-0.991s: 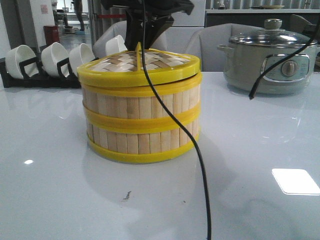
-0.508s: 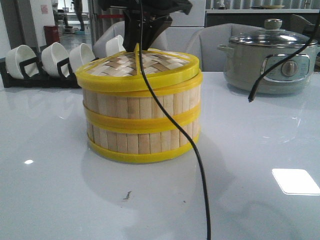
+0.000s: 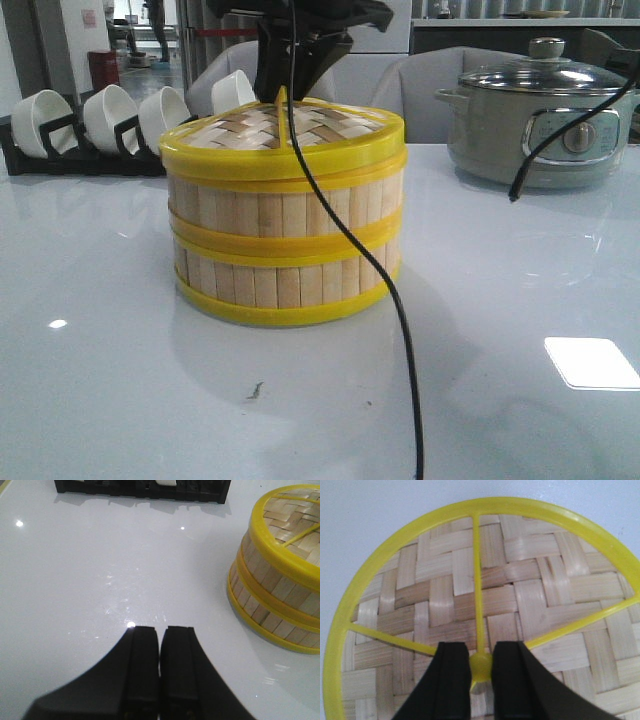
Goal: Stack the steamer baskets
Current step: 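Lower the lid onto the top basket and release the knob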
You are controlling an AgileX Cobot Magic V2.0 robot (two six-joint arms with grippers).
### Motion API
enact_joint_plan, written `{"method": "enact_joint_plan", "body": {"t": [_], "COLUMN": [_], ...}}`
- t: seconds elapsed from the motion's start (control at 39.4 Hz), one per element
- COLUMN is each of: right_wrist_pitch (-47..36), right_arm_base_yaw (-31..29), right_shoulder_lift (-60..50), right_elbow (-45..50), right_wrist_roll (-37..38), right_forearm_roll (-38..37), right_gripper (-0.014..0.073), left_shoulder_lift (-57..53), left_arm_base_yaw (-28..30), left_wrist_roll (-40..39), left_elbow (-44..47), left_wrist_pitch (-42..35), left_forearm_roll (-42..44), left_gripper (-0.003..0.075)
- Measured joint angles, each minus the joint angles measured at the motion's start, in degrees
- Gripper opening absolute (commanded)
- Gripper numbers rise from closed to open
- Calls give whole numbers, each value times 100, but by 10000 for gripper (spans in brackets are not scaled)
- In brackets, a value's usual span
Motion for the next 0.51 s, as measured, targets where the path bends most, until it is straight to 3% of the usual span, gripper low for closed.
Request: {"method": "enact_joint_plan", "body": {"t": [0.36,0.41,0.51], "right_wrist_pitch": [0,0,0], "right_arm_base_yaw": [-13,-13,-23], "right_shoulder_lift": [0,0,0], "right_elbow": [0,0,0], "right_wrist_roll": [0,0,0], "right_forearm_roll": [27,27,31], "right_gripper": [36,64,221], "left_shoulder_lift": [0,0,0], "left_arm_base_yaw": [0,0,0], "left_wrist_roll": [0,0,0], "left_elbow": [0,0,0], "left_wrist_pitch": [0,0,0], "left_forearm_roll": [0,0,0], "left_gripper": [85,85,85]}}
